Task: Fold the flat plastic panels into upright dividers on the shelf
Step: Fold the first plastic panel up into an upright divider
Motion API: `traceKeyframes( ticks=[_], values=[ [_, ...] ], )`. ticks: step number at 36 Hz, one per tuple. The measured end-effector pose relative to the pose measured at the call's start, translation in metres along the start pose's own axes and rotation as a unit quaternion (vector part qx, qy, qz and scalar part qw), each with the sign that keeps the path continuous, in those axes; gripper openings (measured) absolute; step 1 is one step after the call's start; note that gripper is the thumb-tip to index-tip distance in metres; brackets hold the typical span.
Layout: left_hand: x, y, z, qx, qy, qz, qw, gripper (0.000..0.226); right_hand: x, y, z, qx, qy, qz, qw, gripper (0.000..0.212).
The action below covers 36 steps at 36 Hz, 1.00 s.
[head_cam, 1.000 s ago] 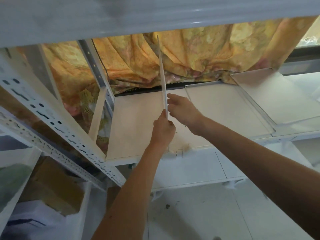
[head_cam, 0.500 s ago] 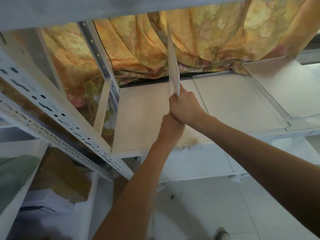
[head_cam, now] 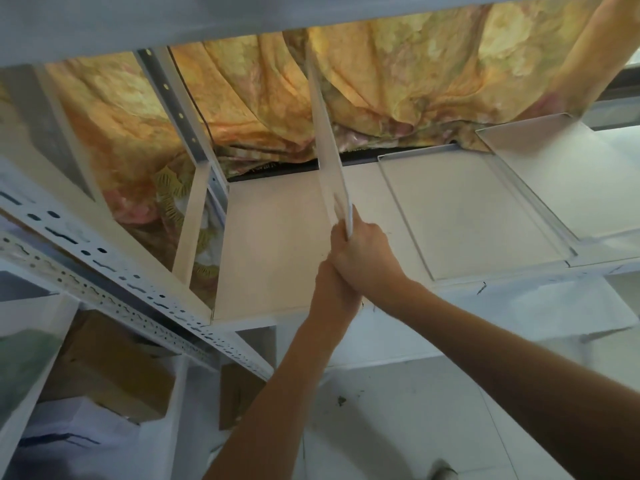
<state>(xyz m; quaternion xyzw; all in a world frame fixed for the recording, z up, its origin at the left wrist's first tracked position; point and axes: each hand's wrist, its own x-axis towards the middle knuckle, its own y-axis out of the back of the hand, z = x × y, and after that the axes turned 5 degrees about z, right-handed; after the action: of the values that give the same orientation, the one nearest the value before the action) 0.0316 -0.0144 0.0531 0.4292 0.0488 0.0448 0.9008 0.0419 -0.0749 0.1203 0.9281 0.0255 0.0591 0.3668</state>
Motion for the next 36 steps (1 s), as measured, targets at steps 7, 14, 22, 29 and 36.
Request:
traceKeyframes(
  ticks=[7,14,22,29,36],
  values=[
    [0.013,-0.008,-0.006,0.069,-0.02,-0.011,0.997,0.028,0.009,-0.001,0.003,0.011,-0.004,0.014,1.0,0.038],
    [0.017,-0.01,-0.006,0.069,-0.013,-0.007,0.998,0.025,0.014,-0.006,0.009,0.013,0.001,0.024,1.0,0.018],
    [0.012,0.0,0.003,0.056,0.0,0.002,0.998,0.027,0.014,-0.003,0.005,-0.004,-0.011,0.015,1.0,0.024],
    [0.003,0.02,0.011,-0.059,0.032,-0.038,0.997,0.031,0.013,0.0,0.003,-0.022,-0.023,-0.029,0.999,0.036],
    [-0.008,0.043,-0.005,-0.199,0.046,-0.144,0.968,0.085,0.009,0.004,0.016,0.038,-0.056,-0.104,0.992,0.077]
  ],
)
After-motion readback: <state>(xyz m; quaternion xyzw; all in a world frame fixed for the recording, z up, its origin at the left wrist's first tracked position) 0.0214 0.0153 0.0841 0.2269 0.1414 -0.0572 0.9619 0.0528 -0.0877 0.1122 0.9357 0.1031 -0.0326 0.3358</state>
